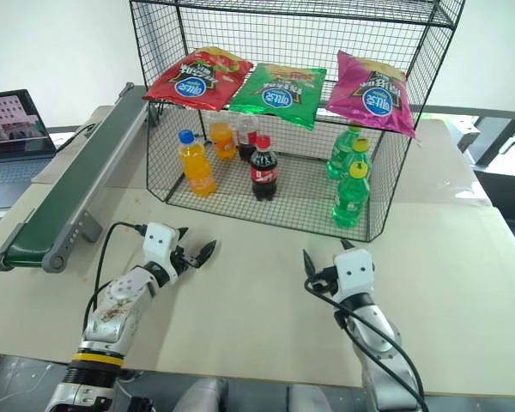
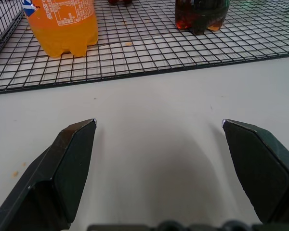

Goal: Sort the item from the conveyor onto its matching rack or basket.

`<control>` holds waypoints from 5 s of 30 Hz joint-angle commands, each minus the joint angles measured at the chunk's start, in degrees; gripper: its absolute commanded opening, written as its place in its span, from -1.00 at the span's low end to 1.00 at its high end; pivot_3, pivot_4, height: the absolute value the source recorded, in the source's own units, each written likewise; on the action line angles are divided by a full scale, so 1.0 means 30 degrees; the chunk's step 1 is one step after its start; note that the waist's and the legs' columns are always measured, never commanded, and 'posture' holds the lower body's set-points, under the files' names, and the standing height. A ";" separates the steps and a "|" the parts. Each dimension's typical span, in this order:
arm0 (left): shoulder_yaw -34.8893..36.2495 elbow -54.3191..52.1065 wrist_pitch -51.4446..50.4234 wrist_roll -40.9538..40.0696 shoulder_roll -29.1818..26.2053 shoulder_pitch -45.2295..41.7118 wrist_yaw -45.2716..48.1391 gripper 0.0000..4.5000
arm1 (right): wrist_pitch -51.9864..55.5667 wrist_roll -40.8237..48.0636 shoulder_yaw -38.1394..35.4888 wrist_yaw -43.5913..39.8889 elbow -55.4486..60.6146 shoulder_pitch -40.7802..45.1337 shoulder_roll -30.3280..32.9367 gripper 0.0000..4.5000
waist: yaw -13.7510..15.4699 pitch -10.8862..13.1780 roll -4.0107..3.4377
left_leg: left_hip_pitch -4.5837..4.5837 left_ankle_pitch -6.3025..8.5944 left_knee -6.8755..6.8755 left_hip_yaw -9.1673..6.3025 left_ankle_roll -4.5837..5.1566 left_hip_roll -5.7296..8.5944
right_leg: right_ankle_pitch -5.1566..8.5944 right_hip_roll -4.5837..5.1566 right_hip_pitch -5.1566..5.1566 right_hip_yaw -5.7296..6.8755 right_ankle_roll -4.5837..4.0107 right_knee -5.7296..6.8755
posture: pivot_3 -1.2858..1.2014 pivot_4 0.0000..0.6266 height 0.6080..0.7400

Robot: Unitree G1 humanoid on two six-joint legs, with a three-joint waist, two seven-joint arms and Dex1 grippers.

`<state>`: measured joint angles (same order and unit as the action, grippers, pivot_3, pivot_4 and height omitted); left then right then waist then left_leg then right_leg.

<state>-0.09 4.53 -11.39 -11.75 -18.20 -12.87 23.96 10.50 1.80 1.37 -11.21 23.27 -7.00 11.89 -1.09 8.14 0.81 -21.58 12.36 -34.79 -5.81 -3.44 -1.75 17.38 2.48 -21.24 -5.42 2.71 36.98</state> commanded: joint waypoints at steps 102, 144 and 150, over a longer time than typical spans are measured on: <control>1.4118 -1.0437 -1.0891 -2.0336 -0.2973 0.8577 -0.1729 0.98 | 0.3448 0.7842 0.0382 -0.9046 0.1903 0.6405 0.3716 1.00 | -0.0584 0.0000 -0.0001 | 0.0097 0.0019 -0.0008 -0.0001 0.0033 -0.0060 | 0.0003 -0.0021 0.0056 0.0001 -0.0004 0.0047 | 0.03 -0.52 1.00; 1.7901 -0.3524 -0.6941 -3.1565 -0.2526 0.8602 -0.9365 0.98 | 0.3809 1.0797 0.2421 -1.5503 -0.1678 1.4003 0.2366 1.00 | -0.0064 -0.0040 0.0095 | 0.0108 0.0023 0.0007 0.0004 0.0022 -0.0041 | 0.0006 -0.0007 0.0054 0.0015 -0.0028 0.0007 | 0.03 -0.52 1.00; 1.8021 -0.2888 -0.7205 -3.1271 -0.2836 0.8523 -0.8997 0.98 | 0.3804 1.0722 0.2395 -1.5375 -0.1722 1.4077 0.2424 1.00 | -0.0073 -0.0039 0.0093 | 0.0107 0.0023 0.0014 0.0004 0.0022 -0.0042 | 0.0007 -0.0008 0.0048 0.0015 -0.0029 0.0005 | 0.03 -0.52 1.00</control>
<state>52.99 -3.72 -32.79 -105.85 -25.48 12.84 -4.12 21.86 32.92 9.83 -57.46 16.32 33.58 19.06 -1.31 8.02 1.09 -21.25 12.43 -34.74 -5.79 -3.37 -1.87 17.40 2.46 -21.10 -5.38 2.62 36.99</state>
